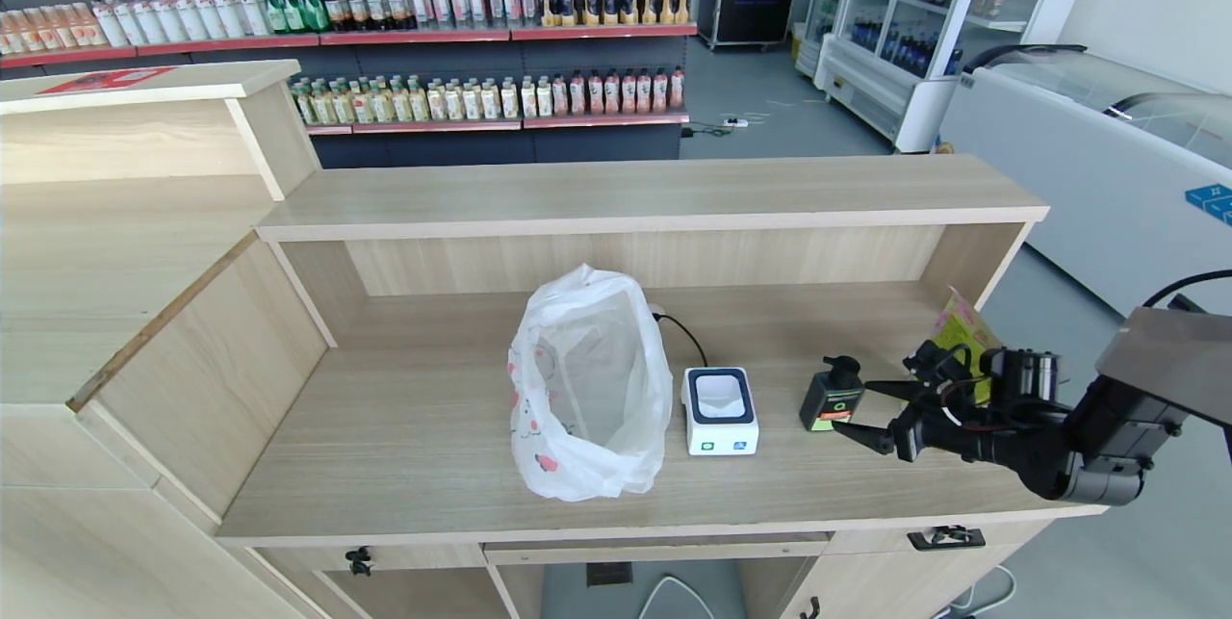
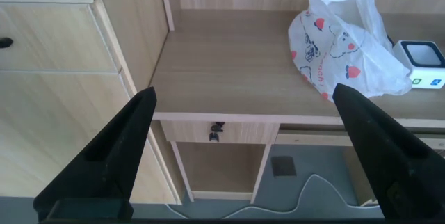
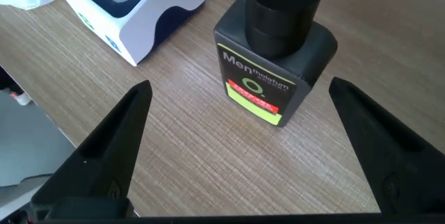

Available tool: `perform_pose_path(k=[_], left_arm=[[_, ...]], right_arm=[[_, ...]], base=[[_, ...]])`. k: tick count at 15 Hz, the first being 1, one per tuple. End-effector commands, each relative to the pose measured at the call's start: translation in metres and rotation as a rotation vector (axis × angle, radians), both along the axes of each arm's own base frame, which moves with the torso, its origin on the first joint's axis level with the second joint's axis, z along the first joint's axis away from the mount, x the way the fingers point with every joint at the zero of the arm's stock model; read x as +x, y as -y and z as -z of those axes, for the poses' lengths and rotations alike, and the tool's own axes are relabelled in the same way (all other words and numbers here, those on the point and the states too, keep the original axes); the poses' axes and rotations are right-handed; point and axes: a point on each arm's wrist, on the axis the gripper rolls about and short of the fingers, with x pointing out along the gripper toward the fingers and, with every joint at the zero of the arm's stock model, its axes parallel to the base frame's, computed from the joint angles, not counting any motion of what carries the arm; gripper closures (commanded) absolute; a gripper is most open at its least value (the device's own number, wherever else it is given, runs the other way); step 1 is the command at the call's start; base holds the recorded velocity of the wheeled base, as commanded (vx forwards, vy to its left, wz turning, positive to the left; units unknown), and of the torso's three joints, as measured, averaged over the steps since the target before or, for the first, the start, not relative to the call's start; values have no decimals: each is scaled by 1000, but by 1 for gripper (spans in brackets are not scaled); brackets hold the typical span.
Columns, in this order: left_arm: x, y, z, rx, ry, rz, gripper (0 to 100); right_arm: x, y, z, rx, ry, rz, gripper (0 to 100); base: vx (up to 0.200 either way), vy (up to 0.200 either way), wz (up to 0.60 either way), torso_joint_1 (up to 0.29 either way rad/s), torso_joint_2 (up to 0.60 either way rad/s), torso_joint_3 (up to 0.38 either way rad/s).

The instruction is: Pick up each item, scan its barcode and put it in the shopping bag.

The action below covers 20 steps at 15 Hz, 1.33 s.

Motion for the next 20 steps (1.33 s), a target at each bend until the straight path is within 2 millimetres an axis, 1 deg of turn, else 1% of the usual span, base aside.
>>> perform_pose_path(k=[1, 7, 10, 11, 13, 16, 19, 20], left_arm=[[0, 0, 0, 0, 0, -1, 0], [0, 0, 0, 0, 0, 1, 0], [0, 0, 0, 0, 0, -1, 0], [0, 0, 0, 0, 0, -1, 0], [0, 0, 0, 0, 0, -1, 0], [0, 0, 0, 0, 0, -1, 0], [0, 0, 0, 0, 0, 1, 0], [0, 0, 0, 0, 0, -1, 0]], right_arm=[[1, -1, 6, 8, -8, -16, 0], [13, -13, 14, 23, 5, -70, 0], [13, -16, 19, 40, -2, -103, 0], [13, -16, 22, 39, -5, -105, 100], [12, -13, 22, 37, -4, -97, 100], [12, -1, 20, 36, 1, -69, 100], [9, 7, 15, 37, 12, -59, 100], [8, 8, 11, 49, 20, -80, 100]], base=[[0, 0, 0, 0, 0, 0], [0, 0, 0, 0, 0, 0], [0, 0, 0, 0, 0, 0], [0, 0, 0, 0, 0, 0], [0, 0, 0, 0, 0, 0], [0, 0, 0, 0, 0, 0], [0, 0, 0, 0, 0, 0], [0, 0, 0, 0, 0, 0]])
